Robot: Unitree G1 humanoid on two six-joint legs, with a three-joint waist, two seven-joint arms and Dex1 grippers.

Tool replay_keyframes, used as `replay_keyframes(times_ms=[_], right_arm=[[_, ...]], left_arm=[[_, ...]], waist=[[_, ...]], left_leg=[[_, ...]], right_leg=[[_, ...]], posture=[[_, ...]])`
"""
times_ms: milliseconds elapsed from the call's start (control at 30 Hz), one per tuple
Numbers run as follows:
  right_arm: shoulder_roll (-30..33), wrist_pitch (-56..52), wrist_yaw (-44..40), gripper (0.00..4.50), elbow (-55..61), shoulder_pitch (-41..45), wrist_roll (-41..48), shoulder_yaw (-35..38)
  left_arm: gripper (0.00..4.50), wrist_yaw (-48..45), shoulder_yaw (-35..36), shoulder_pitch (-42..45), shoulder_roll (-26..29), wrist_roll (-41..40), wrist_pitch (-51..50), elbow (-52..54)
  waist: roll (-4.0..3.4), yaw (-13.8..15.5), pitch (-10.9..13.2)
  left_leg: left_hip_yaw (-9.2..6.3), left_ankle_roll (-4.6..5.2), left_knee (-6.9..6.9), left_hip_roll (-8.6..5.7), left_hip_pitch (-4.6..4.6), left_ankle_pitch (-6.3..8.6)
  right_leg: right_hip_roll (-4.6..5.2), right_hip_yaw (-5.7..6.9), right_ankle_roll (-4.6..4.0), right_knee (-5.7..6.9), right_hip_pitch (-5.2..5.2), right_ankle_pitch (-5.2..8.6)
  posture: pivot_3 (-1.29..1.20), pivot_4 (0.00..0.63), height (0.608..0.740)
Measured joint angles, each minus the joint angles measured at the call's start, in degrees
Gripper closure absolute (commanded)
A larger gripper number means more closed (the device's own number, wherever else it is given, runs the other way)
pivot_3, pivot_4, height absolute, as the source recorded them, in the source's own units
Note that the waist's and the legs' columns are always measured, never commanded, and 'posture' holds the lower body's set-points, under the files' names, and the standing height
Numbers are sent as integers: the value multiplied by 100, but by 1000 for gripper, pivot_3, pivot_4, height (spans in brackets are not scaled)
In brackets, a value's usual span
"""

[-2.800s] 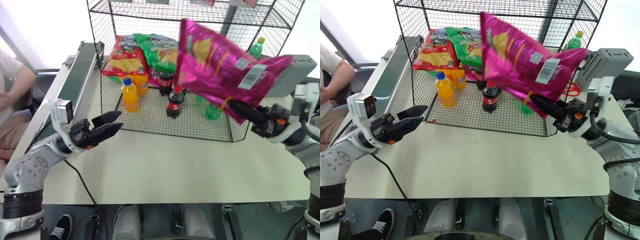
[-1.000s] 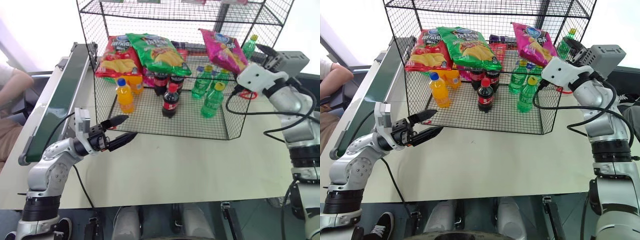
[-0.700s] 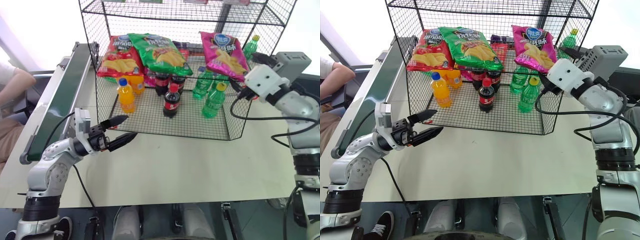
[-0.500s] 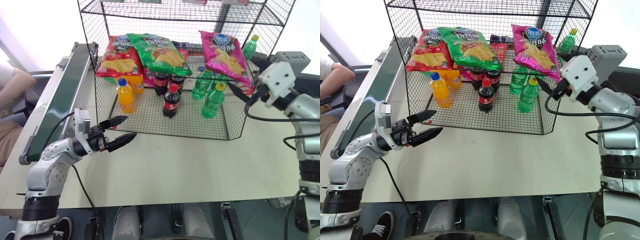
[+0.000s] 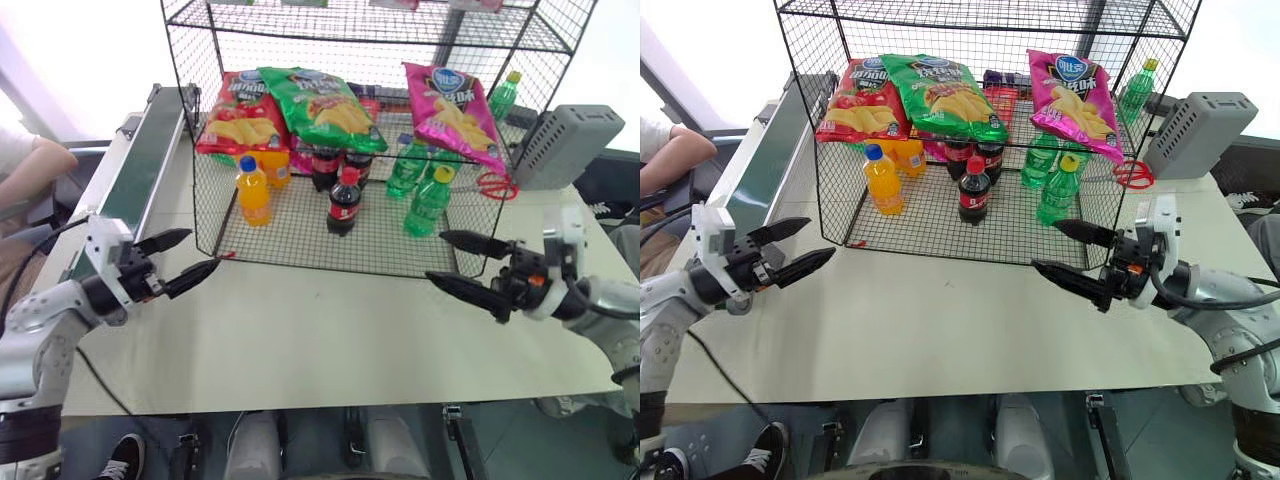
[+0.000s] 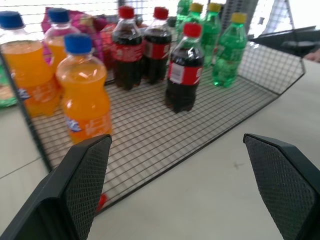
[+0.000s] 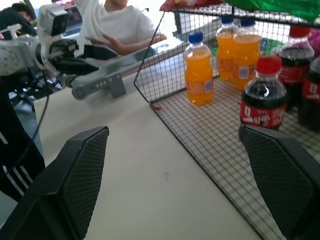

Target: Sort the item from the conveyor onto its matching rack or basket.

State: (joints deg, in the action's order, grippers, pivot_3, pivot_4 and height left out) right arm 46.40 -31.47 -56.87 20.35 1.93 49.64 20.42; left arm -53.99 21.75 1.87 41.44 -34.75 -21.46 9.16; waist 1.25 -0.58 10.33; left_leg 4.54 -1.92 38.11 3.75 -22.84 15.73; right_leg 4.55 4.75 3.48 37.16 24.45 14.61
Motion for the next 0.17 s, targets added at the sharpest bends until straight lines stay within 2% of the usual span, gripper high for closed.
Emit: replay_keyframes(times_ms=[167], right_arm=[[108,465,-339,120,-684,-65,-511,117]], left_arm=[[0,111,455,-623,137,136,103,21]], waist=[[0,3,0]], left_leg=[[-1,0,-1,2,2,0]], right_leg=[[-5,0,-1,2,0,1]], posture=[[0,150,740]])
